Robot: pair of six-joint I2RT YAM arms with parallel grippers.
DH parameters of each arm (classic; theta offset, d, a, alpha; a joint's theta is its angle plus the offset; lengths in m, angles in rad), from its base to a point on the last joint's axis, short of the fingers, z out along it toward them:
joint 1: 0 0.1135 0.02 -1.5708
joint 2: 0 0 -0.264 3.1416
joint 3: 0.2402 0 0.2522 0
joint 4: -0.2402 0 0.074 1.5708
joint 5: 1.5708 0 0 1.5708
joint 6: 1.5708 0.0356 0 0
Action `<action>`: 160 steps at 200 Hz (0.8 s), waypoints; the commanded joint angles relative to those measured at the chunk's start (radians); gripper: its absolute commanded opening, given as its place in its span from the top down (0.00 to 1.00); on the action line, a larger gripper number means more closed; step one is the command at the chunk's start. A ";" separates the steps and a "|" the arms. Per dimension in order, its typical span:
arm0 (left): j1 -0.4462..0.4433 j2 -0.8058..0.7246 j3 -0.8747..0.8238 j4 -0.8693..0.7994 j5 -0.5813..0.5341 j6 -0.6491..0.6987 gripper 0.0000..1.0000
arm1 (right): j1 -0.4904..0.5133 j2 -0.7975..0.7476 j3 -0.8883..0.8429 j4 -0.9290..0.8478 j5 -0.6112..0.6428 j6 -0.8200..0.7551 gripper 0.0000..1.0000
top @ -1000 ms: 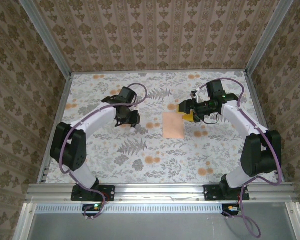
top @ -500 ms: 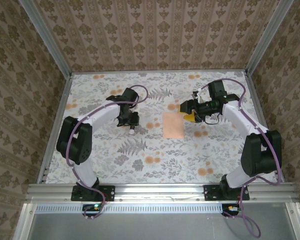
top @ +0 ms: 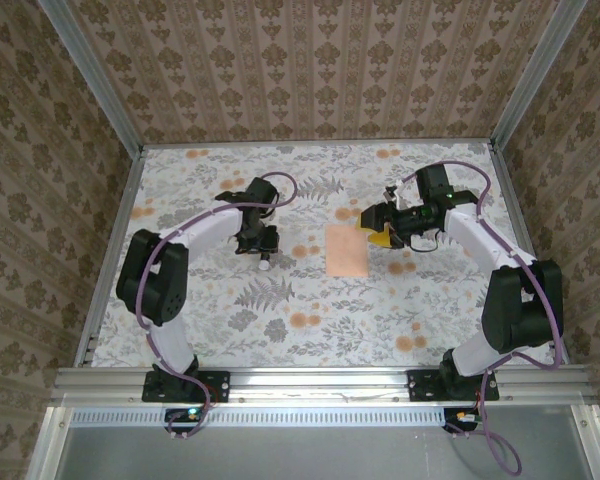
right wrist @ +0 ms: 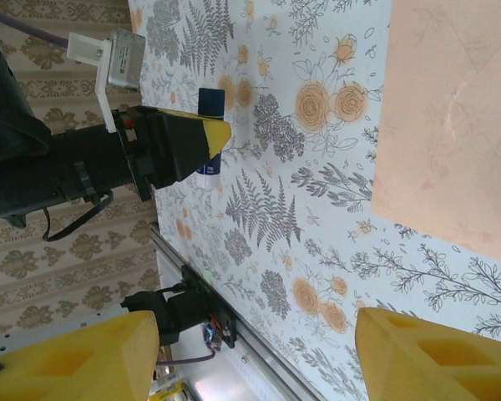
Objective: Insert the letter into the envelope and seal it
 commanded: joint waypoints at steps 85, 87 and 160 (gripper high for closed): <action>-0.015 0.054 -0.017 0.099 -0.050 -0.079 0.90 | -0.007 -0.010 -0.018 -0.025 0.013 -0.018 0.35; -0.016 0.055 -0.017 0.099 -0.050 -0.080 0.90 | -0.007 -0.009 -0.017 -0.025 0.013 -0.018 0.35; -0.024 0.086 -0.022 0.118 -0.061 -0.101 0.83 | -0.015 -0.019 -0.029 -0.025 0.013 -0.019 0.35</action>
